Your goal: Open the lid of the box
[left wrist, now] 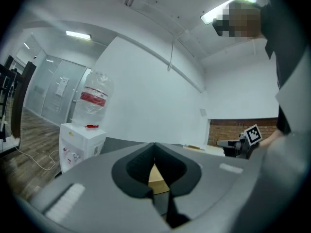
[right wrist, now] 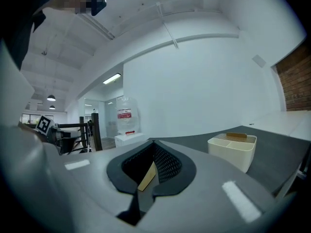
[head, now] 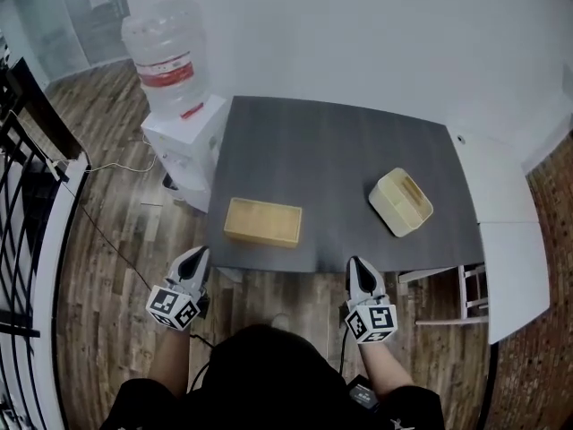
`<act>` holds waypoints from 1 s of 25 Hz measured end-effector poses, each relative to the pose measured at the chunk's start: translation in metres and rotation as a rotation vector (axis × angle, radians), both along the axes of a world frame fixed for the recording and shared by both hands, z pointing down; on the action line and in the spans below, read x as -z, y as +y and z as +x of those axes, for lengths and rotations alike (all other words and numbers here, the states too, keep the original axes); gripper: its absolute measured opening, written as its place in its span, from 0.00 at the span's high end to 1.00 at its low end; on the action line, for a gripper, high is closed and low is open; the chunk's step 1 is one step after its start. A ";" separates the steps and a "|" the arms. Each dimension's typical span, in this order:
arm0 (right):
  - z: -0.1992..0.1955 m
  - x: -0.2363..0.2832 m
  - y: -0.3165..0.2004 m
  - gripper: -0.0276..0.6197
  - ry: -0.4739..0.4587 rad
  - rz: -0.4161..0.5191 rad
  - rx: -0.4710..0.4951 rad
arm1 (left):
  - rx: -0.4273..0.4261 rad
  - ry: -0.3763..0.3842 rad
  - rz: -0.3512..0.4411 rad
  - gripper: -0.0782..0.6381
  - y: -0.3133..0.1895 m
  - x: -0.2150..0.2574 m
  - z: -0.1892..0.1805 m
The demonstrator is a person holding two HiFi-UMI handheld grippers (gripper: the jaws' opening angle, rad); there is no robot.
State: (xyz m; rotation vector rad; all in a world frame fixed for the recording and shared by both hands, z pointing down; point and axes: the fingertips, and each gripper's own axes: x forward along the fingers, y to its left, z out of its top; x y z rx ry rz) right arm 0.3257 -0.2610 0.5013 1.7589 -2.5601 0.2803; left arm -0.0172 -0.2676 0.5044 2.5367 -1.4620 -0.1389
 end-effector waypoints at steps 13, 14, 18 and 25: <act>-0.015 -0.030 -0.043 0.95 -0.017 -0.093 0.071 | 0.021 -0.019 -0.075 0.89 -0.047 -0.027 0.015; -0.020 -0.030 -0.048 0.95 -0.010 -0.093 0.075 | 0.017 -0.023 -0.078 0.89 -0.054 -0.028 0.013; -0.037 -0.033 -0.061 0.95 0.032 -0.107 0.099 | 0.001 -0.029 -0.094 0.89 -0.076 -0.034 0.009; -0.061 -0.047 -0.083 0.95 0.058 -0.158 0.103 | -0.028 -0.046 -0.180 0.89 -0.109 -0.059 0.007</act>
